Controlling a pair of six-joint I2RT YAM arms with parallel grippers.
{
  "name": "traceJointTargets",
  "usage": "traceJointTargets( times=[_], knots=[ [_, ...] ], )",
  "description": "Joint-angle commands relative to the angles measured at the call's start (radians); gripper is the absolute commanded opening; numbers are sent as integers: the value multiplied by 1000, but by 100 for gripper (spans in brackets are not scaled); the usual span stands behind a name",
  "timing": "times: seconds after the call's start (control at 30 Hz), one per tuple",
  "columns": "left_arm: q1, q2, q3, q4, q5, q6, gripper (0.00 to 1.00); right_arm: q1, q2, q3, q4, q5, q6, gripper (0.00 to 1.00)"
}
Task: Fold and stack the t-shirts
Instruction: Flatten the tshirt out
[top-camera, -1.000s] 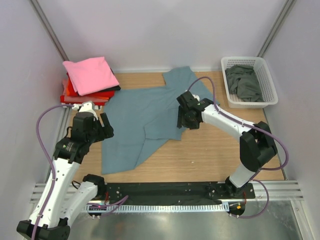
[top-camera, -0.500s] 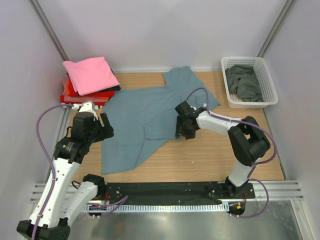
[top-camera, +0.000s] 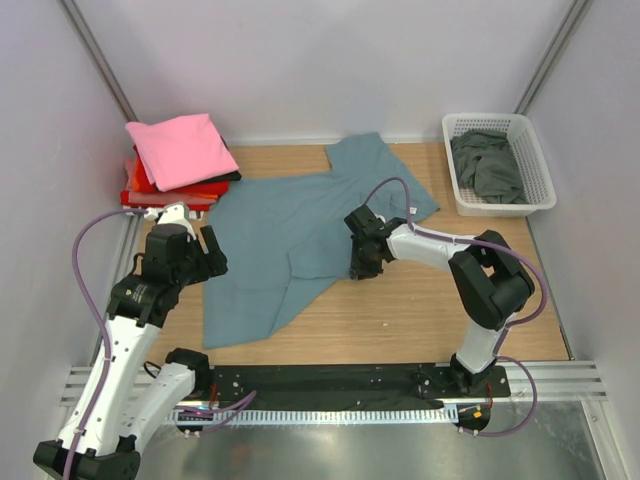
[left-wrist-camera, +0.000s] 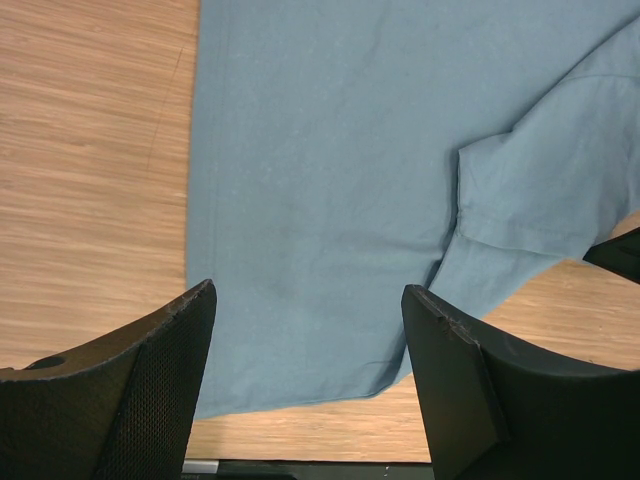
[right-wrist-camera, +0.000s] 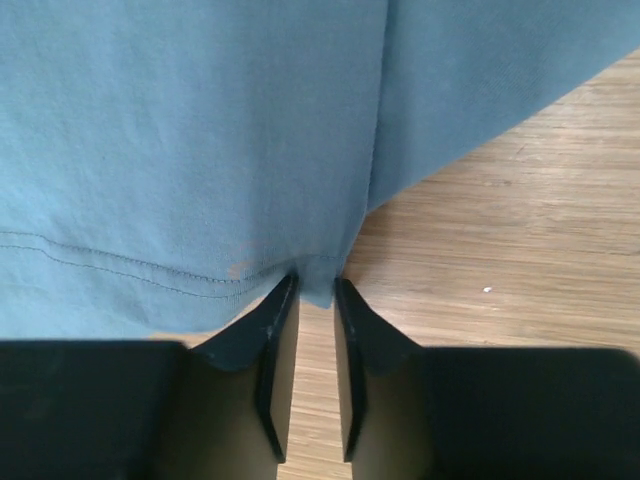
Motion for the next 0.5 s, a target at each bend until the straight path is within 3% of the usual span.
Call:
traceJointTargets(
  times=[0.0,0.17,0.47],
  knots=[
    [-3,-9,4,33,-12,-2,76,17,9,17,29,-9,10,26],
    [-3,-11,2,34,-12,-2,76,17,-5,6,28,5,9,3],
    [-3,-17,2,34,-9,-2,76,15,-173,58,-113,167,-19,1]
  ],
)
